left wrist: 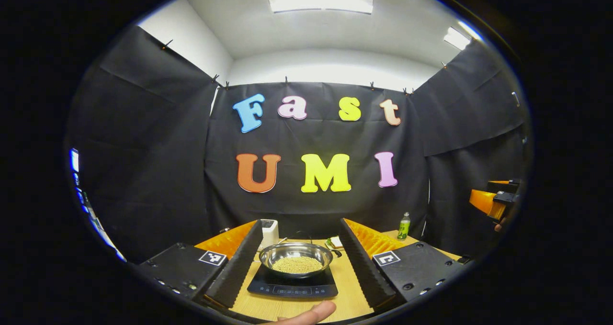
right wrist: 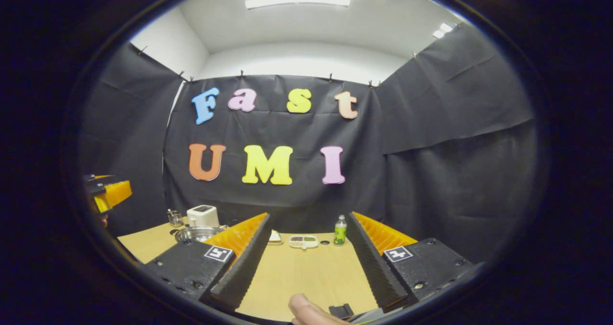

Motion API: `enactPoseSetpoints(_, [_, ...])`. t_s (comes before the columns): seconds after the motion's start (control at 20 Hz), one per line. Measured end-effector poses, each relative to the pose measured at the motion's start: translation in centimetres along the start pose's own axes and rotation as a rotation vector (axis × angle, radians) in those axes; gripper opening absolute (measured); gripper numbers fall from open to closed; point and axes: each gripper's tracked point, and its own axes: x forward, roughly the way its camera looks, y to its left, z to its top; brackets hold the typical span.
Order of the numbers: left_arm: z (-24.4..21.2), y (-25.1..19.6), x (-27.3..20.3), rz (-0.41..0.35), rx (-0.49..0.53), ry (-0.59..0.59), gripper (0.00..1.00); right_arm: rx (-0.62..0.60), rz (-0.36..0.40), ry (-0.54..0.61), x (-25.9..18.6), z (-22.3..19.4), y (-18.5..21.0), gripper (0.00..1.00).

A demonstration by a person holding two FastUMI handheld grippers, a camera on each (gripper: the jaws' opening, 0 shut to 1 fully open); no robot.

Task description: First push the handle of the pot to place it horizontally, then grasp the pot with both hands and set it on the induction cooktop.

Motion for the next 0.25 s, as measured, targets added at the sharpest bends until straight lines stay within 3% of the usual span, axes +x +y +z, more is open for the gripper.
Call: enactPoseSetpoints(0.25, [-0.4, -0.6, -0.3, -0.019, 0.016, 0.015, 0.95, -0.012, -0.066, -0.034, -1.5, 0.3, -2.4, 0.97])
